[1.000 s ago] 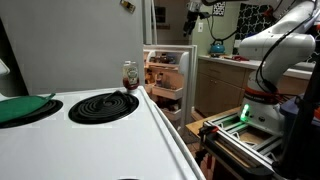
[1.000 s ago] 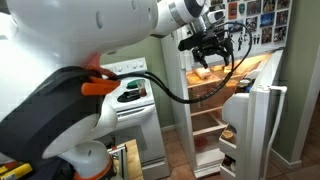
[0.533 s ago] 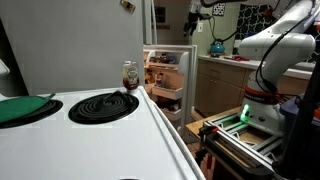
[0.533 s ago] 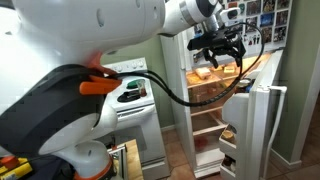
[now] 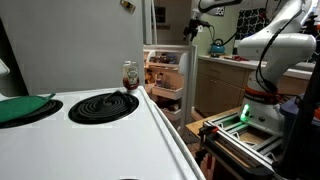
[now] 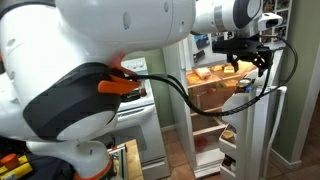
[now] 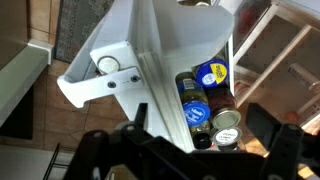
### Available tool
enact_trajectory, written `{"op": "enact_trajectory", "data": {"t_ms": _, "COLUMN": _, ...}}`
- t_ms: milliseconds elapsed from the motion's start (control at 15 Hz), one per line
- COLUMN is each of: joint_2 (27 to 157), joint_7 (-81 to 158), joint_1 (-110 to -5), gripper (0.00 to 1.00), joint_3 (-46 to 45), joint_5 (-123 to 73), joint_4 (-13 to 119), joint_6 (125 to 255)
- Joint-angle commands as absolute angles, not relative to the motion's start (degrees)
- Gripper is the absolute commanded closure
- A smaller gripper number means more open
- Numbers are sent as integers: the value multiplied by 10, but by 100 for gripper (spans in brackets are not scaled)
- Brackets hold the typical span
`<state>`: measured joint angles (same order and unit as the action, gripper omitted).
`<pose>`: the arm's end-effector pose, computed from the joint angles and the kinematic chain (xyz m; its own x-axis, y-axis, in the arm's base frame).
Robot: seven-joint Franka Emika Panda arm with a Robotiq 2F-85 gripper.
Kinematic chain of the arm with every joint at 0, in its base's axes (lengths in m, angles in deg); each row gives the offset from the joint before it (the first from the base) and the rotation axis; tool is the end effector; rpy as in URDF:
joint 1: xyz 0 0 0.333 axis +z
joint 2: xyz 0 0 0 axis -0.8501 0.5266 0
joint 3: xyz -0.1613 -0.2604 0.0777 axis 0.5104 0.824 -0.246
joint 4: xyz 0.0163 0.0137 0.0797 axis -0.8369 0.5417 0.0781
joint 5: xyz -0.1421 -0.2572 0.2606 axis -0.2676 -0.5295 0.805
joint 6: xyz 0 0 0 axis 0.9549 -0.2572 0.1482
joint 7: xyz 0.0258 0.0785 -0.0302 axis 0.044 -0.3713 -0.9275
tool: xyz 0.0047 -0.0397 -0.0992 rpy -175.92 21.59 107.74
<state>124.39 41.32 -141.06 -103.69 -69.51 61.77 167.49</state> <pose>0.6012 -0.0870 0.5331 0.9112 0.2135 0.3522 0.2476 -0.9674 -0.0541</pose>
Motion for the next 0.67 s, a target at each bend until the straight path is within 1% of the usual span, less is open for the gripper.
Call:
{"op": "enact_trajectory", "data": {"t_ms": 0, "joint_2": 1181, "joint_7": 377, "joint_1": -1369, "gripper": 0, "joint_3": -951, "joint_5": -599, "joint_4": 573, "joint_6": 1734}}
{"op": "enact_trajectory", "data": {"t_ms": 400, "joint_2": 1073, "joint_7": 326, "joint_1": -1302, "gripper": 0, "joint_3": -790, "joint_5": -430, "joint_4": 544, "joint_6": 1818}}
{"op": "enact_trajectory", "data": {"t_ms": 600, "joint_2": 1030, "joint_7": 289, "joint_1": -1249, "gripper": 0, "joint_3": -705, "joint_5": -340, "joint_4": 537, "joint_6": 1815}}
